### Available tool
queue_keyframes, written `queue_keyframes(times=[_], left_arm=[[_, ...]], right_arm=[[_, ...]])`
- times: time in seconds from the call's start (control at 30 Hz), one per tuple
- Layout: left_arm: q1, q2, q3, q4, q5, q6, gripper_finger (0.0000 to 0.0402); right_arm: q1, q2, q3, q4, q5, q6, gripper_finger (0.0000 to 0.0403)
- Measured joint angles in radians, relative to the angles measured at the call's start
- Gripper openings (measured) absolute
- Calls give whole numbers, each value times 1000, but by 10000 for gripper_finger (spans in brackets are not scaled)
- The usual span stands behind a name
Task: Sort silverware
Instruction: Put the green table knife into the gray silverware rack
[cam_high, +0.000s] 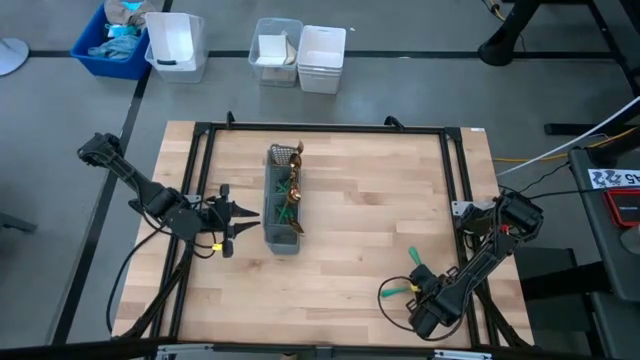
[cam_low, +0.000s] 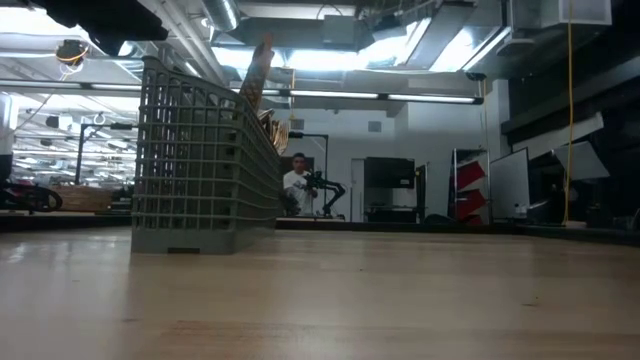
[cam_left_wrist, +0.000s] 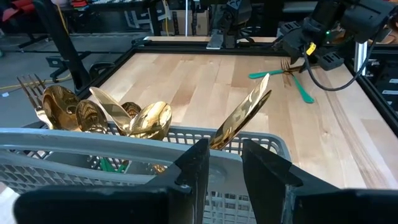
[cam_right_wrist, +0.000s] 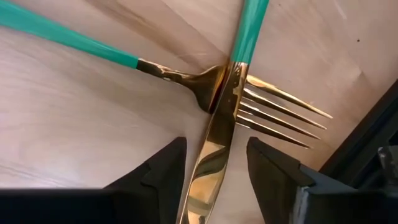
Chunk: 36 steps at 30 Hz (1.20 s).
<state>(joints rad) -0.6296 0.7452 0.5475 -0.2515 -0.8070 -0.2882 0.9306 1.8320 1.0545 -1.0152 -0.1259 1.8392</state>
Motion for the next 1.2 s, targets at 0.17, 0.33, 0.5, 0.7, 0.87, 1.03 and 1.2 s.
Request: queue_keyframes(times=[0.17,0.33,0.5,0.7,0.87,1.03,1.2], left_arm=[[0,0,0,0,0,0,88],[0,0,0,1,0,0,88],[0,0,0,1,0,0,88],[-1,0,0,1,0,9,88],[-1,0,0,0,0,10,88],[-1,0,0,0,0,11,88],[0,0,0,0,0,11,88]], right_arm=[[0,1,-2,13,0,-7,172],[-1,2,-5,43,-7,-7,168],[-2,3,-6,68,-23,21,135],[-2,3,-6,90,-24,77,89],[-2,4,-5,104,-24,120,62],[-2,3,0,157,-33,120,45],[-2,2,1,193,-54,94,33]])
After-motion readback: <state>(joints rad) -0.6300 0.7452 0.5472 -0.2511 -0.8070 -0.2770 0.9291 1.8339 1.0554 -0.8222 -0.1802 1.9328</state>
